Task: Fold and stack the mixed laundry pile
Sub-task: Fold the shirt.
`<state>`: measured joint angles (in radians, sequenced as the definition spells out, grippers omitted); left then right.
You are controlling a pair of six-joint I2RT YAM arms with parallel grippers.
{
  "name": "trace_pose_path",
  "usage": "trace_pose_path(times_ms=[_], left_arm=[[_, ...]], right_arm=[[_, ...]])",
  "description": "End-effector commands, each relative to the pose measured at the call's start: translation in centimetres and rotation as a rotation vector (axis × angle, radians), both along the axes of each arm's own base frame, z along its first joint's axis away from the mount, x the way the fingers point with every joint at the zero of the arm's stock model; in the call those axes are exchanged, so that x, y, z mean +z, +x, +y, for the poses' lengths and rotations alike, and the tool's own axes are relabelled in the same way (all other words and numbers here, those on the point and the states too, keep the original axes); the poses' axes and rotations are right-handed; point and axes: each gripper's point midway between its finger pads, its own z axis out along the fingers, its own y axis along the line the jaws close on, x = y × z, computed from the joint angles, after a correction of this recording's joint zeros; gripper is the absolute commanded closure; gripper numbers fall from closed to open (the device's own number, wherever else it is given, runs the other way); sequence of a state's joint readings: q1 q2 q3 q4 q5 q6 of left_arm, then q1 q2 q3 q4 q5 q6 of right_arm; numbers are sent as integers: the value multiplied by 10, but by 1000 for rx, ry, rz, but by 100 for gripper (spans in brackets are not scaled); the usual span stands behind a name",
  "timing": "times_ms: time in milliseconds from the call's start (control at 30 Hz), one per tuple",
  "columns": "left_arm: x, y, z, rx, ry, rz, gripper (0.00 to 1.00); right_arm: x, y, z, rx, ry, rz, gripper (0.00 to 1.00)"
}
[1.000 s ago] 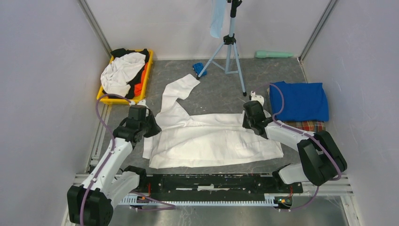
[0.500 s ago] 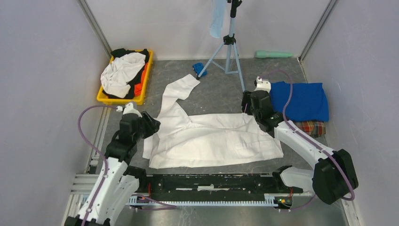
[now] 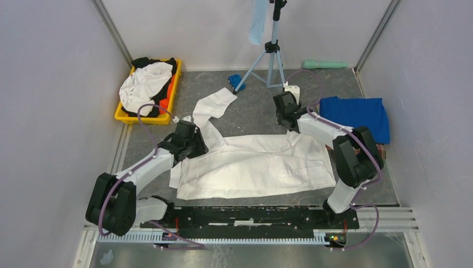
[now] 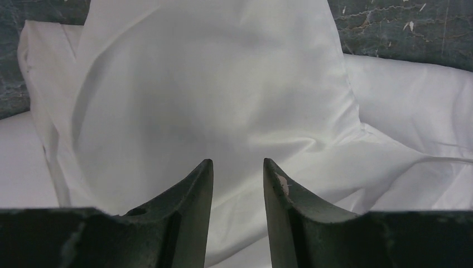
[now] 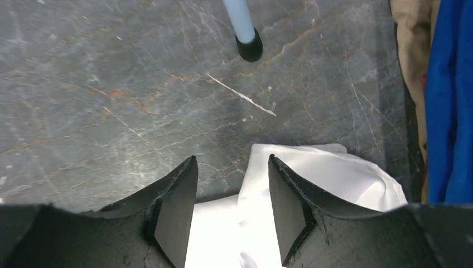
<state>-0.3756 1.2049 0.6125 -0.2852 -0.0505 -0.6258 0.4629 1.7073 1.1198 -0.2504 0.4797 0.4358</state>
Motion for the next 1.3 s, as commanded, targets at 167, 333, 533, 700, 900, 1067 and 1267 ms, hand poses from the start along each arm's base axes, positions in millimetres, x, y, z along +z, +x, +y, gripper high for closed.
trace_pose_path(times_ms=[167,333,533,700,900,1067,1267], left_arm=[[-20,23,11,18,89,-67,57],[-28,22,12,13,95,-63,58],[-30,22,14,17,96,-62,58],[-34,23,16,25,95,-52,59],[-45,31,26,86,108,-11,62],[-55,36,50,211,99,23,64],[-45,34,68,302,94,-32,66]], right_arm=[[-23,-5,-11,-126,-42,50,47],[-39,-4,-11,-133,-67,84,54],[-46,1,-16,-147,-121,101,60],[-48,1,-21,-155,-162,116,85],[-27,6,-21,-154,-154,76,100],[22,17,-8,-135,-84,-37,100],[68,-12,-37,-254,-84,-177,100]])
